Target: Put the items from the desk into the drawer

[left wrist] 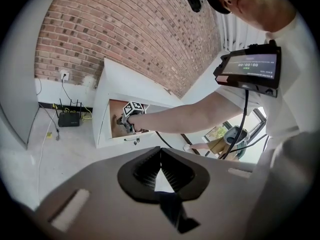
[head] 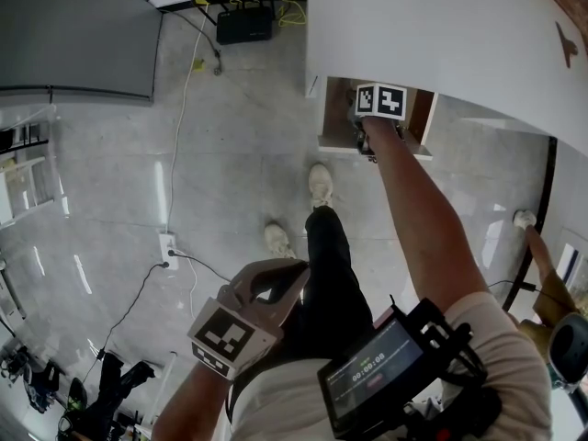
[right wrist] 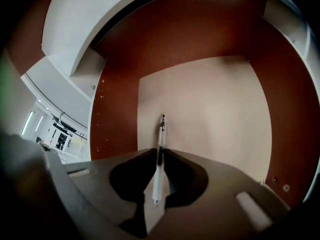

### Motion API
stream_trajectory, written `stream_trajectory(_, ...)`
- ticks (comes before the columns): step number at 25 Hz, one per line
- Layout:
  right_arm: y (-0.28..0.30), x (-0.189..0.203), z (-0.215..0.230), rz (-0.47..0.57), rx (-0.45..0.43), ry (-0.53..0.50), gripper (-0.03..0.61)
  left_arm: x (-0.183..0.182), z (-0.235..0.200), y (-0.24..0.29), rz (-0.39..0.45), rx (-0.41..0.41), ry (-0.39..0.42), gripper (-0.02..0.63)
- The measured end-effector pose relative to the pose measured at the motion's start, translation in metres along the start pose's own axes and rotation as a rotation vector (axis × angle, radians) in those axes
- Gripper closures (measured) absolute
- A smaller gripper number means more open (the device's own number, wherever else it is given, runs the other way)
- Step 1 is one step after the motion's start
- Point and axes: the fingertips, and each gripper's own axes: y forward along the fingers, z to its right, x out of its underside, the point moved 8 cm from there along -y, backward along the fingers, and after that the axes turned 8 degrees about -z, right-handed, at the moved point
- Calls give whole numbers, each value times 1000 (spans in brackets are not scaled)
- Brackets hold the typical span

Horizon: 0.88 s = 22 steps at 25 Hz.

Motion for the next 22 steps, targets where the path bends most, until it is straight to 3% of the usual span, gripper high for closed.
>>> stream_trajectory(12, -17, 2, 1, -6, 21, -25, 531, -7, 2, -5, 26, 2, 5, 604)
stream_trajectory(22, -90, 32, -26, 31, 40, -88, 531, -15, 29, -39, 75, -3, 80, 604)
